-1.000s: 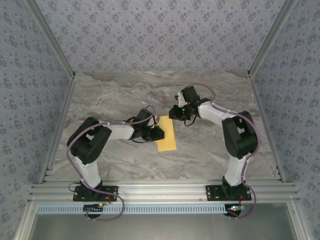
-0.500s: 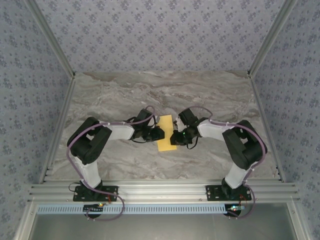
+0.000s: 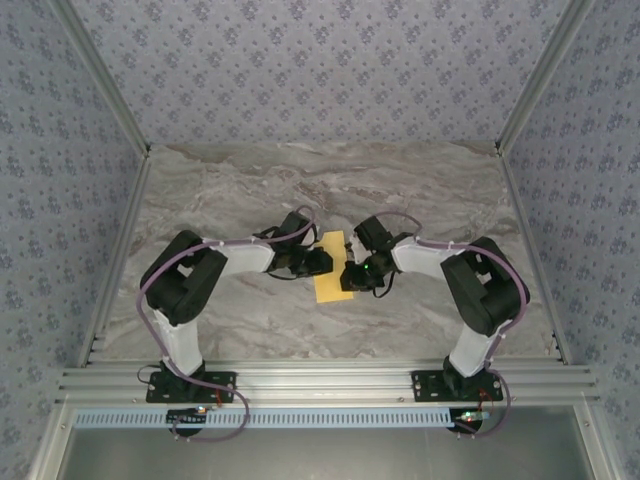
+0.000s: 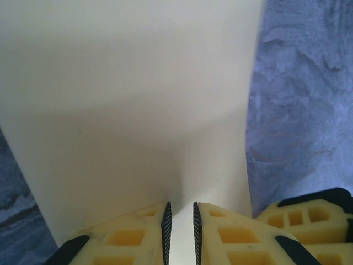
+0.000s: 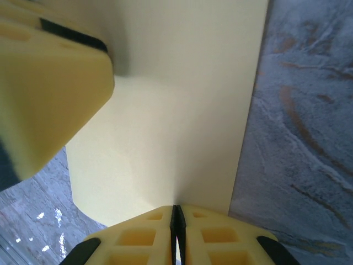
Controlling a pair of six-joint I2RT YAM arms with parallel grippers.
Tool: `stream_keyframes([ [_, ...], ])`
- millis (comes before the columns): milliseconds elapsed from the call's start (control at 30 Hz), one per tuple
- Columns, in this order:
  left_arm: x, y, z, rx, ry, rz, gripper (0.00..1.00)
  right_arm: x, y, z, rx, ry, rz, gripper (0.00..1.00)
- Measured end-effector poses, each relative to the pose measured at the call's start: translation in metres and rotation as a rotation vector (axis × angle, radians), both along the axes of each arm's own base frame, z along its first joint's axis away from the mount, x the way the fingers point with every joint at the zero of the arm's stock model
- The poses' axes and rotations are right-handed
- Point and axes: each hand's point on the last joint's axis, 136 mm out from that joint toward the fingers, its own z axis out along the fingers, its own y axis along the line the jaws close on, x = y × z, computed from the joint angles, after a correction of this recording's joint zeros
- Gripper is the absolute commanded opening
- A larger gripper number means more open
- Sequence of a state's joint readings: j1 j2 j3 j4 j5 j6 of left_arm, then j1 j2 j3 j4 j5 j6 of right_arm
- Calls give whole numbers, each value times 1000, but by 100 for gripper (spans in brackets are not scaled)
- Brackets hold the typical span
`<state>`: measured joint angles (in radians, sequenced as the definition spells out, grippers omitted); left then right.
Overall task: Fold a paper plane with a square sheet of paper (fold left side to right side)
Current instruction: First fold the square sheet of paper in half at the center of the table.
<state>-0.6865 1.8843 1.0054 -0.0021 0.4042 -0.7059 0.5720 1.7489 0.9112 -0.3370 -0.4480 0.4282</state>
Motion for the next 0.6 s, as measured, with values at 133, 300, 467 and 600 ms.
stream_keyframes([
  [133,2,2,0,0,-5,-2,19,0,-1,-1,-6,0,3,12],
  [300,11,5,1,1,-25,-4,19,0,-1,-1,-16,-6,16,12],
  [467,27,8,1,0,-46,3,19,0,-1,-1,-18,-9,22,12],
  [600,35,10,1,-5,-49,6,19,0,-1,-1,-18,-10,22,12],
])
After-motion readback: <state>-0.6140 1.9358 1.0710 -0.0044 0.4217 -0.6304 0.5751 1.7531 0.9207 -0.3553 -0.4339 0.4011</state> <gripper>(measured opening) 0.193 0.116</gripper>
